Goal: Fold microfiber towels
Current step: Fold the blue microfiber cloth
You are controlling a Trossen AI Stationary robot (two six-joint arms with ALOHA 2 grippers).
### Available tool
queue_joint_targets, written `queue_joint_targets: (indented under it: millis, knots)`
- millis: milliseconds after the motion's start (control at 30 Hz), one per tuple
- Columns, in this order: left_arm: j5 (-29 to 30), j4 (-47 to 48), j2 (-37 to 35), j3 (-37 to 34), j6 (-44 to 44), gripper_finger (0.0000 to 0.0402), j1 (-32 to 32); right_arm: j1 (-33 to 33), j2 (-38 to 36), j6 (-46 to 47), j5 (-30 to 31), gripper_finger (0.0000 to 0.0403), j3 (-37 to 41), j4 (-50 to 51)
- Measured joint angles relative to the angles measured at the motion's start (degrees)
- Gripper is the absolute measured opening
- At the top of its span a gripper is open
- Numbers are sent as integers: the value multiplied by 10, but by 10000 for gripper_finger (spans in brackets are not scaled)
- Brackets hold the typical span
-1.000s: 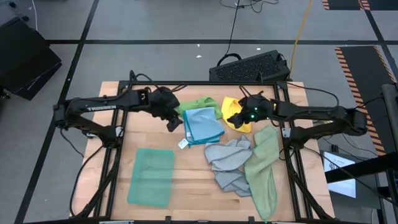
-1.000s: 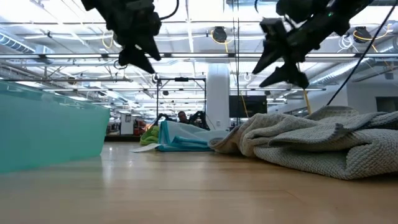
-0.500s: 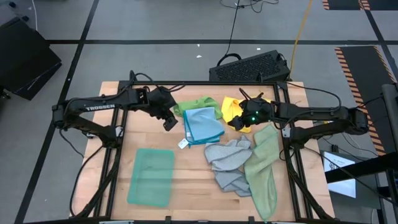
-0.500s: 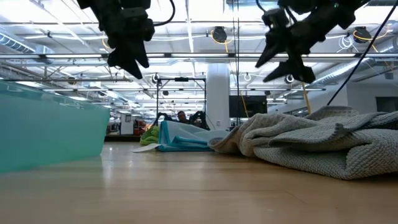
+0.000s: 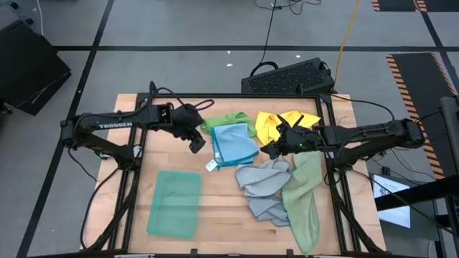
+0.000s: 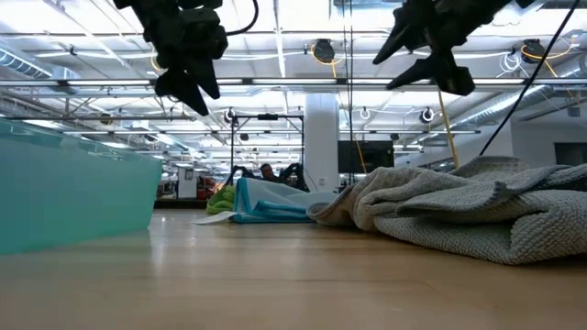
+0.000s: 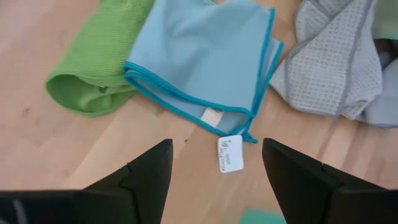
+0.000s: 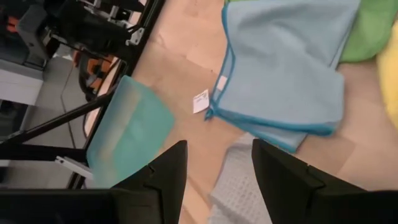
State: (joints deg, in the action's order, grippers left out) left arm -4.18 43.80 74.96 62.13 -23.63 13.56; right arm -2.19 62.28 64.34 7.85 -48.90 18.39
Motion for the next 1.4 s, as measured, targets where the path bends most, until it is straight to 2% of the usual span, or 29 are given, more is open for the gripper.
queue_joint_targets:
  millis: [200,400,633,767,900,1000,1100,1400]
  knots:
    - [55,-6,0,0,-30,250,-41,-31,0,9,13,171,0,12]
    - [74,-6,0,0,-75,250,-66,-40,0,-7,9,171,0,23]
    - [104,-9,0,0,-48,252,-87,-35,-1,-97,-51,171,0,34]
    - [107,-9,0,0,-47,273,-88,-35,-1,-161,-51,171,0,38]
    - [122,-13,1,0,-14,312,-88,-35,-1,-173,-52,171,0,38]
    - [134,-38,16,0,26,337,-76,-35,-1,-172,-52,171,0,38]
    - [129,-72,37,0,68,342,-48,-33,-1,-170,-51,171,0,39]
    - [53,-232,130,0,199,303,43,-10,-1,-88,-48,171,0,47]
